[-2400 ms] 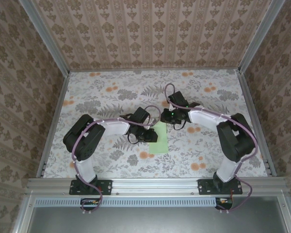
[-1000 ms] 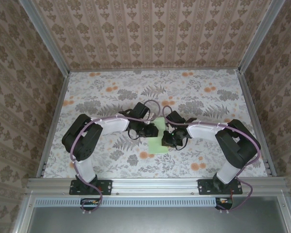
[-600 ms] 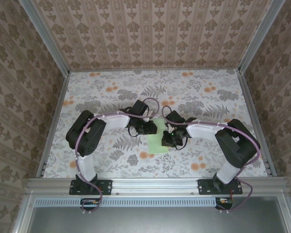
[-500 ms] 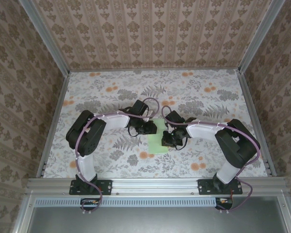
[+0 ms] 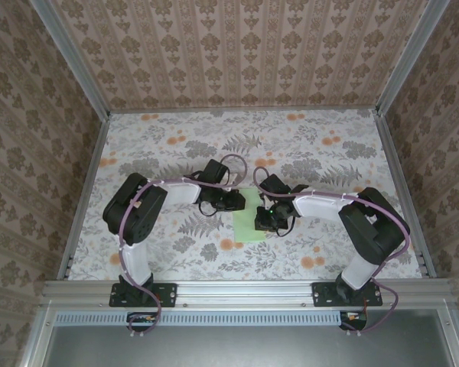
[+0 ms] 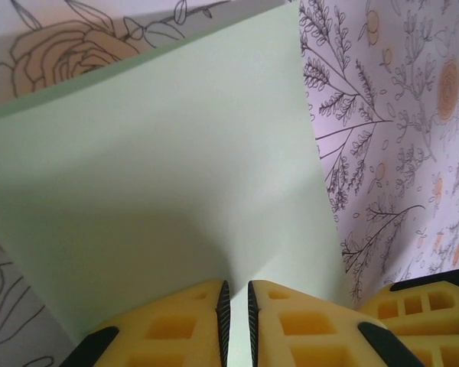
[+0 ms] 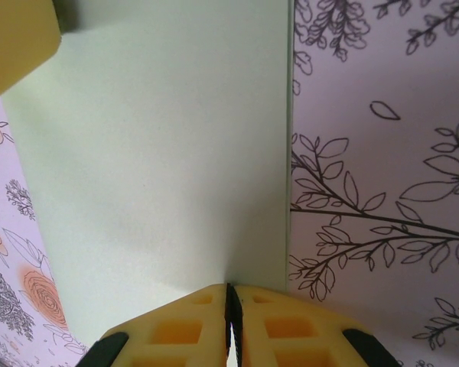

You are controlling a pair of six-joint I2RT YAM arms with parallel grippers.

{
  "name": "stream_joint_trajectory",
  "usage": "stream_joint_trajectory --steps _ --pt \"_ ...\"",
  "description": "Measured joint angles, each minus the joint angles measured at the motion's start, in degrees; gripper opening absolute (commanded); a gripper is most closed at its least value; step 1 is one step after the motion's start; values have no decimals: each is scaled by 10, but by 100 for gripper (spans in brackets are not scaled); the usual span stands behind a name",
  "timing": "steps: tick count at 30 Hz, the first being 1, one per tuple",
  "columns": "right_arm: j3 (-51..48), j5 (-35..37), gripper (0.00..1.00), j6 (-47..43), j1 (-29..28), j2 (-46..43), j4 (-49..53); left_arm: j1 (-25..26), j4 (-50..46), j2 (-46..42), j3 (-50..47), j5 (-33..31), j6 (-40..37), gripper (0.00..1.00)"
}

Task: Fold a paper plane with a square sheet of paper (fold left side to right side)
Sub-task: First fold the square sheet of paper in half at the center of the table.

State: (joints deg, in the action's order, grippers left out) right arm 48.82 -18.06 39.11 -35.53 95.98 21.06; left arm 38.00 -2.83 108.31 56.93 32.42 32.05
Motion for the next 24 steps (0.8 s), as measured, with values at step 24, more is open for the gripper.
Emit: stream_joint_trajectory --steps 24 --pt "0 1 13 -13 0 0 4 -37 -2 14 10 38 6 18"
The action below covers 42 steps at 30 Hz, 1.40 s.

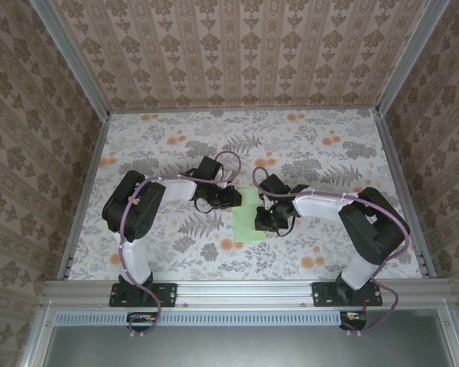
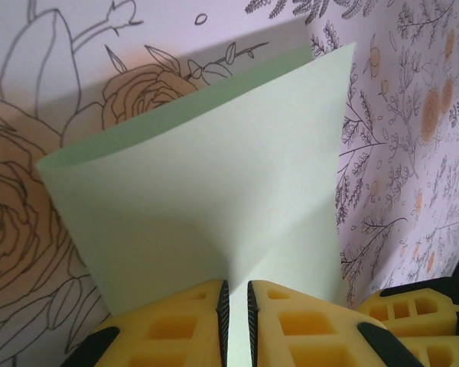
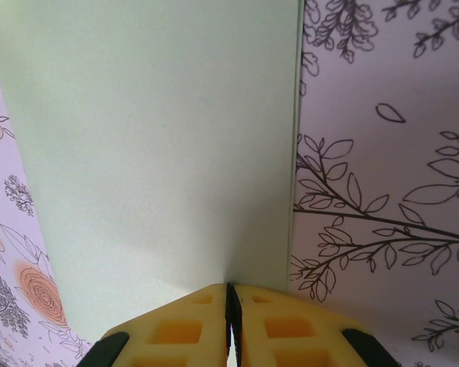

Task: Fold a paper plane with a square sheet of paper (fold left side to right side)
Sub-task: First fold the square sheet of paper in half at the center of the table.

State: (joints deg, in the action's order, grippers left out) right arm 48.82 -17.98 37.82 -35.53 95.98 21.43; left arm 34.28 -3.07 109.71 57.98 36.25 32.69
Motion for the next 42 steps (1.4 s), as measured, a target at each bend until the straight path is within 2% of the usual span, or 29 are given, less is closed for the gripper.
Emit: stream_joint_trajectory --steps 20,38,42 --pt "0 0 13 -1 0 0 0 -27 -83 57 93 31 -17 19" --pt "0 1 13 -1 0 0 0 -60 -92 102 165 30 -24 19" --pt "-5 0 14 4 0 -3 -6 -68 -91 104 170 27 -28 23"
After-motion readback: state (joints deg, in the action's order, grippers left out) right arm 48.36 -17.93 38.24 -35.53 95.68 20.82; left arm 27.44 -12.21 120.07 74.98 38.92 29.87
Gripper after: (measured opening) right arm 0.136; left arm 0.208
